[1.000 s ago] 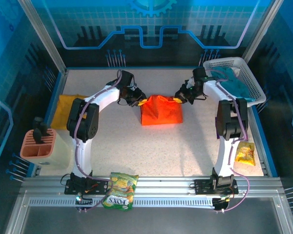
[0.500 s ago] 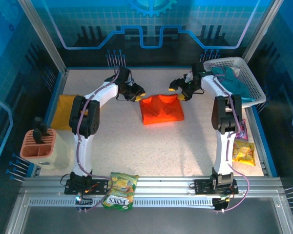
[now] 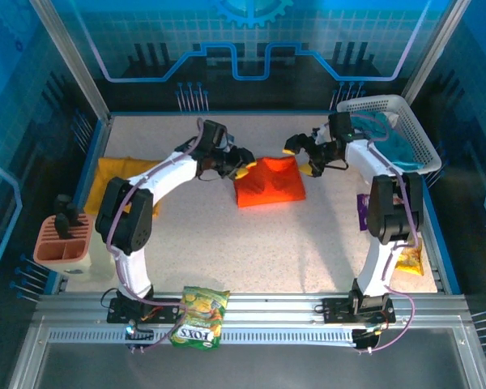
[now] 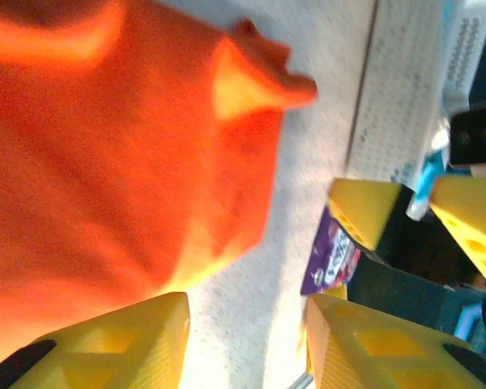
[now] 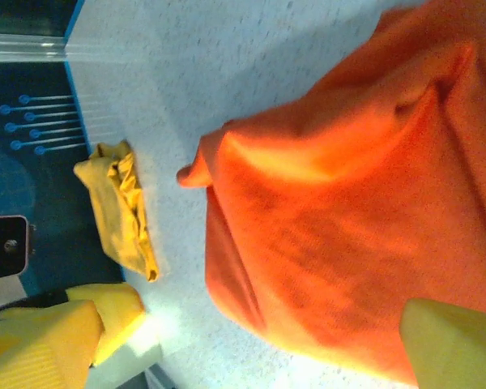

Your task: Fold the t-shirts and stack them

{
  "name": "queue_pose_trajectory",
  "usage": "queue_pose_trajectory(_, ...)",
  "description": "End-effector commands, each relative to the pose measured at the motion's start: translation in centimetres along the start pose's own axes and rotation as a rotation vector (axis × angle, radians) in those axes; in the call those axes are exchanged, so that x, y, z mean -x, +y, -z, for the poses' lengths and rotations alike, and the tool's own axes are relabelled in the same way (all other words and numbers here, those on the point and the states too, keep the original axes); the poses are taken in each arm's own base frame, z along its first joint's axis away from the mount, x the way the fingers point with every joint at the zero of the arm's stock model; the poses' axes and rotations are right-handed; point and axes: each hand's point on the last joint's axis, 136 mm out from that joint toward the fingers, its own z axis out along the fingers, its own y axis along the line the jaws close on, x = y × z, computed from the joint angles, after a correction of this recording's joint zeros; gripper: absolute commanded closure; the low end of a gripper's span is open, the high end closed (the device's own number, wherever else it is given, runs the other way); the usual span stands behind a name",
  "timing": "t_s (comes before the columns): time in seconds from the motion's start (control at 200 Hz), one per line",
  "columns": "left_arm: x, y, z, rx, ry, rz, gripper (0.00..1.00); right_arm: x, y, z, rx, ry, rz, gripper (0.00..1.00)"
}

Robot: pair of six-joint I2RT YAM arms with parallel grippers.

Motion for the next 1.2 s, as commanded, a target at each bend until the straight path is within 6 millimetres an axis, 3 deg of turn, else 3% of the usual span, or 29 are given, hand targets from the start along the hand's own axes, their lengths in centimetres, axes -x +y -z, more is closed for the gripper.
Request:
queue_pose_trajectory(0.0,-1.7,-2.1,-1.1,-0.104,-0.004,0.027,0.56,-1.2,2.2,-0.7,0.133,-0.011,-0.044,0.03)
queue_pose_trajectory(0.165,-3.2,-1.7,-4.0,-0.121,0.002,0.057,0.57,-2.3,1.8,-2.6,0.174,-0.012,-0.099,0.02)
queue_pose_trajectory(0.325,-3.9,0.1,-6.3,-0.081,-0.002,0.058,0.57,-2.9,0.2,-5.0,0.181,0.006,-0.138,0.01)
queue_pose_trajectory(0.575,-3.7,6.3,-8.0,0.055,-0.039,0.094,0.57,-3.8,-3.7,-7.1,0.12,0.018,-0.173,0.01)
queue_pose_trajectory(0.786,-3.5,11.7,-6.7,0.191,-0.094,0.115,0.58,-4.1,-6.6,-7.3,0.05,0.005,-0.176,0.01)
queue_pose_trajectory(0.921,-3.0,15.0,-5.3,0.255,-0.133,0.154,0.58,-4.4,-7.1,-6.9,0.036,0.0,-0.17,0.01)
queue_pose_trajectory(1.196,-2.5,17.5,-2.5,0.314,-0.182,0.162,0.59,-5.1,-7.3,-4.9,-0.023,-0.05,-0.175,0.01)
